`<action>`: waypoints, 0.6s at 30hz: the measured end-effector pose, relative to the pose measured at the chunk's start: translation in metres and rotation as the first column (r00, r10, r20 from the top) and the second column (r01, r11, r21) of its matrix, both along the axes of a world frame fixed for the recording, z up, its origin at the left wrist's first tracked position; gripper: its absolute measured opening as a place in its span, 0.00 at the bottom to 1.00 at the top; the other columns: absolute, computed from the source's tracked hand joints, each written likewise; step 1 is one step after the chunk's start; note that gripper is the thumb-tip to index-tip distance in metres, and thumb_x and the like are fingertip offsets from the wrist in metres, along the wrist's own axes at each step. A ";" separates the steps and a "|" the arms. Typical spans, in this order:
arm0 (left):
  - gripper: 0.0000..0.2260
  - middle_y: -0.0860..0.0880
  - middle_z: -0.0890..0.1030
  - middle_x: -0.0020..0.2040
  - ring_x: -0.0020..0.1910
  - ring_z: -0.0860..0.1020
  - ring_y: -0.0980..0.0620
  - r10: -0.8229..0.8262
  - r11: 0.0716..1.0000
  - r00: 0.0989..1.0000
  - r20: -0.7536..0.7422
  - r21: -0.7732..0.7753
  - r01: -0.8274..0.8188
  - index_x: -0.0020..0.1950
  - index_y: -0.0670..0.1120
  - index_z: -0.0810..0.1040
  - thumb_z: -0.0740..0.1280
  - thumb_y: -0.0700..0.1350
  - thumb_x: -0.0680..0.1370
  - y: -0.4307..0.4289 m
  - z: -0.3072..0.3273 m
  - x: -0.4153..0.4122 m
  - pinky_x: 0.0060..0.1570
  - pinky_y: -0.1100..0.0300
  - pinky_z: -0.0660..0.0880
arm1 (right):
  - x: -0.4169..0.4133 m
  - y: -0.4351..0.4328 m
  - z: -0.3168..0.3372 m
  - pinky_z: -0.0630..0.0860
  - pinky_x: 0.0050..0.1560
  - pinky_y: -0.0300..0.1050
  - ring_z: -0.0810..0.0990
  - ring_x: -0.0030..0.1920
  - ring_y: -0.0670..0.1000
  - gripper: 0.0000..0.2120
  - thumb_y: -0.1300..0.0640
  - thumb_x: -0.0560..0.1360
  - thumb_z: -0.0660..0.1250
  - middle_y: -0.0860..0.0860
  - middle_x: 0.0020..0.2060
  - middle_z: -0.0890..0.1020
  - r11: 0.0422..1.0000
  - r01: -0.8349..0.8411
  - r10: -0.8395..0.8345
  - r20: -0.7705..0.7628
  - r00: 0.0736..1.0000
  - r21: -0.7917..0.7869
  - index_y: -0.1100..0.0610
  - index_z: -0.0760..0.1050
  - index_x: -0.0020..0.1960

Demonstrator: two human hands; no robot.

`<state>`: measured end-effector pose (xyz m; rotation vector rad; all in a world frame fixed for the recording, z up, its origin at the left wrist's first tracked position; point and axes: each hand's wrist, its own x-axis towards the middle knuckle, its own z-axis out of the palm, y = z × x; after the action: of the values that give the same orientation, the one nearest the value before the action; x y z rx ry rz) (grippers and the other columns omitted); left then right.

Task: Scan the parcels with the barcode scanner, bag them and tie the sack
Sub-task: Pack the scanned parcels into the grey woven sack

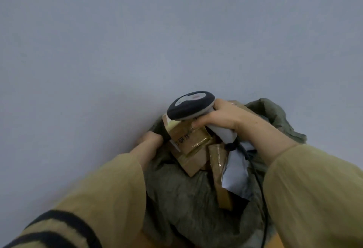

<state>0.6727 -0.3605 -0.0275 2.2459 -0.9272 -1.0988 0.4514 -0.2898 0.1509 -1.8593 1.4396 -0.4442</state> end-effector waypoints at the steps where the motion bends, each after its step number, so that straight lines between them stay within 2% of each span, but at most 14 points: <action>1: 0.25 0.42 0.80 0.51 0.50 0.79 0.40 0.037 0.999 0.996 -0.082 -0.001 -0.037 0.56 0.42 0.76 0.71 0.55 0.65 -0.015 -0.026 0.009 0.51 0.48 0.79 | 0.001 0.001 0.000 0.75 0.58 0.51 0.78 0.52 0.50 0.25 0.50 0.66 0.76 0.50 0.53 0.80 1.000 0.013 -0.013 0.012 1.000 0.001 0.52 0.74 0.61; 2: 0.29 0.42 0.80 0.50 0.48 0.80 0.40 0.080 0.996 0.986 -0.148 -0.017 -0.083 0.56 0.43 0.76 0.73 0.57 0.61 -0.030 -0.050 0.018 0.50 0.48 0.79 | 0.002 0.002 0.001 0.75 0.56 0.48 0.78 0.50 0.48 0.24 0.51 0.66 0.76 0.49 0.52 0.80 1.000 0.029 -0.029 0.031 0.999 0.005 0.51 0.74 0.60; 4: 0.27 0.42 0.81 0.49 0.47 0.80 0.41 0.121 0.991 0.945 -0.304 -0.013 -0.131 0.56 0.43 0.77 0.73 0.57 0.62 -0.033 -0.054 0.017 0.48 0.49 0.79 | 0.004 0.005 0.002 0.75 0.48 0.42 0.76 0.47 0.44 0.23 0.52 0.67 0.76 0.46 0.48 0.79 0.999 0.051 -0.051 0.046 0.998 0.000 0.50 0.74 0.60; 6: 0.24 0.41 0.82 0.49 0.46 0.81 0.41 0.109 0.990 0.912 -0.395 -0.036 -0.134 0.57 0.41 0.77 0.72 0.53 0.67 0.007 0.008 0.000 0.47 0.52 0.79 | 0.008 0.007 0.004 0.70 0.41 0.37 0.73 0.43 0.40 0.21 0.52 0.69 0.75 0.43 0.44 0.76 0.998 0.059 -0.058 0.034 0.998 -0.016 0.50 0.73 0.59; 9: 0.10 0.40 0.78 0.41 0.37 0.77 0.44 0.005 0.999 0.918 -0.396 -0.034 -0.021 0.55 0.36 0.75 0.65 0.42 0.78 0.029 0.042 0.001 0.38 0.56 0.75 | 0.014 0.009 0.003 0.69 0.46 0.40 0.75 0.47 0.45 0.23 0.52 0.68 0.75 0.44 0.46 0.76 0.997 0.081 -0.081 0.016 0.997 -0.014 0.50 0.74 0.61; 10: 0.09 0.40 0.78 0.37 0.34 0.76 0.44 -0.012 1.000 0.910 -0.414 -0.010 0.009 0.55 0.36 0.76 0.62 0.41 0.79 0.031 0.047 0.004 0.35 0.58 0.74 | 0.017 0.010 0.003 0.69 0.48 0.41 0.75 0.48 0.46 0.23 0.51 0.68 0.75 0.43 0.46 0.76 0.996 0.092 -0.092 0.010 0.996 -0.011 0.50 0.74 0.61; 12: 0.09 0.40 0.79 0.29 0.29 0.77 0.44 -0.012 1.000 0.883 -0.469 -0.017 0.005 0.48 0.36 0.76 0.59 0.39 0.79 0.032 0.058 0.008 0.28 0.62 0.73 | 0.021 0.012 0.004 0.71 0.51 0.43 0.76 0.50 0.47 0.23 0.51 0.67 0.75 0.45 0.47 0.78 0.993 0.117 -0.117 0.015 0.993 -0.001 0.51 0.74 0.60; 14: 0.09 0.40 0.78 0.31 0.31 0.76 0.44 -0.024 0.998 0.872 -0.490 -0.063 -0.008 0.45 0.37 0.76 0.58 0.39 0.79 0.030 0.070 0.009 0.27 0.60 0.71 | 0.020 0.013 0.004 0.75 0.54 0.47 0.78 0.51 0.50 0.24 0.52 0.66 0.76 0.49 0.50 0.80 0.988 0.156 -0.156 0.061 0.986 0.016 0.53 0.75 0.59; 16: 0.10 0.41 0.77 0.33 0.33 0.74 0.45 -0.018 0.997 0.859 -0.512 -0.077 -0.025 0.42 0.39 0.75 0.57 0.39 0.79 0.027 0.078 0.008 0.27 0.58 0.71 | 0.011 0.013 0.008 0.79 0.53 0.53 0.81 0.48 0.54 0.20 0.58 0.66 0.75 0.54 0.48 0.83 0.974 0.225 -0.224 0.144 0.964 0.008 0.58 0.77 0.56; 18: 0.13 0.43 0.77 0.25 0.31 0.74 0.45 -0.021 0.996 0.836 -0.548 -0.088 -0.032 0.36 0.40 0.73 0.56 0.41 0.78 0.027 0.085 0.006 0.25 0.59 0.72 | -0.010 0.010 0.016 0.81 0.47 0.57 0.83 0.42 0.58 0.14 0.65 0.66 0.72 0.61 0.44 0.83 0.933 0.359 -0.354 0.283 0.891 0.035 0.66 0.78 0.52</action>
<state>0.6787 -0.3338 0.0574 1.6973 -0.7022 -1.5481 0.4413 -0.2798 0.1673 -1.4658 1.5772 -0.8716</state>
